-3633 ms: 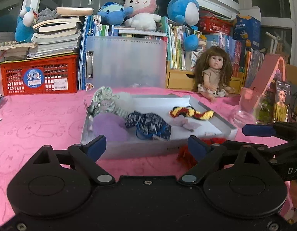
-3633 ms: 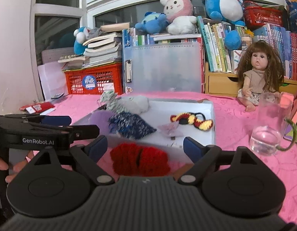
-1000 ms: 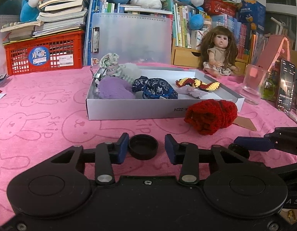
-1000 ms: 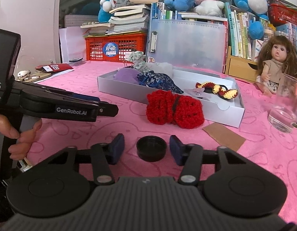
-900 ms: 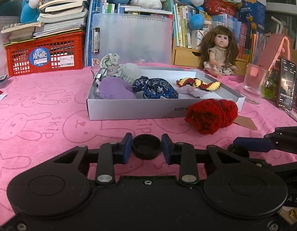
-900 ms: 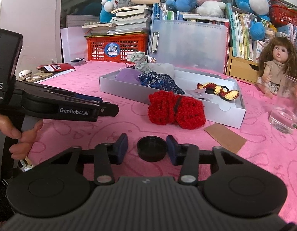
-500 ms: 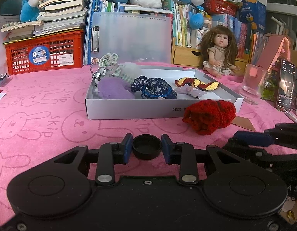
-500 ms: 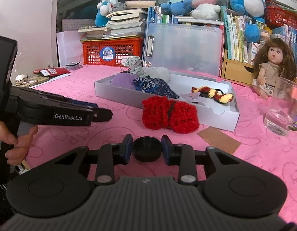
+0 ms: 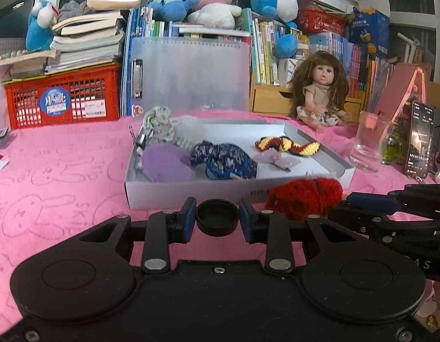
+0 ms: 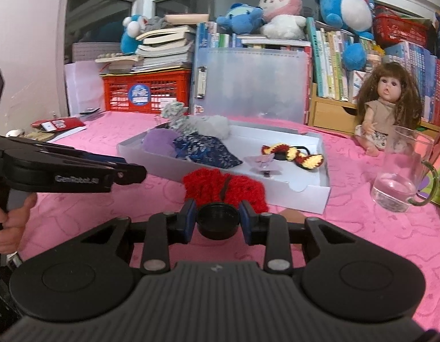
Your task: Organize objects
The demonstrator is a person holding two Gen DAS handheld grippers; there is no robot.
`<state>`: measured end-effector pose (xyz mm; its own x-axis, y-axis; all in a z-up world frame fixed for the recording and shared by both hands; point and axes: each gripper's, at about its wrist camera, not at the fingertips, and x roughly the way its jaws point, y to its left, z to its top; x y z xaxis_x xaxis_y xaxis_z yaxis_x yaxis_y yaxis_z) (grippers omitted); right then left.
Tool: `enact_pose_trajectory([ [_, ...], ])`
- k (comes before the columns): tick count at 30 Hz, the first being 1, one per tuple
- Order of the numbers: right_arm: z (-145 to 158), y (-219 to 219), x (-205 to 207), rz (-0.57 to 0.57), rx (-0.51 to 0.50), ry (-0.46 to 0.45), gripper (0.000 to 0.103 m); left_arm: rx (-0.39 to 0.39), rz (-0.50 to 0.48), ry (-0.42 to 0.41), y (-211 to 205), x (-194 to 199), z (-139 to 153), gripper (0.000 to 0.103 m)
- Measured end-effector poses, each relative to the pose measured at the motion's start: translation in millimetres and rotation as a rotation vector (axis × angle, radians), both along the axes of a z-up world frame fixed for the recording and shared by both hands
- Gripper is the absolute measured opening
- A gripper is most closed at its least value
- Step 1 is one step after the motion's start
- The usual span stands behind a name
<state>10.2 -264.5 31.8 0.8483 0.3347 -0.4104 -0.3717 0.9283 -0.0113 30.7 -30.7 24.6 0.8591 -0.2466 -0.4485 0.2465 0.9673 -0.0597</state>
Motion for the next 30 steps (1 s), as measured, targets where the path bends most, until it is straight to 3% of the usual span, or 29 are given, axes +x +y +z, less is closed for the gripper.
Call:
enact_pose_trajectory([
  [16,28.9,-18.7,34.7,-0.099,0.043,-0.016,0.038,-0.011,0.012,-0.067,8.2,40.8,33.4,0.031],
  [30,33.3,-40.2,74.2,-0.152,0.114,0.048,0.037,-0.030,0.039,-0.027,16.0,73.0,22.9,0.031],
])
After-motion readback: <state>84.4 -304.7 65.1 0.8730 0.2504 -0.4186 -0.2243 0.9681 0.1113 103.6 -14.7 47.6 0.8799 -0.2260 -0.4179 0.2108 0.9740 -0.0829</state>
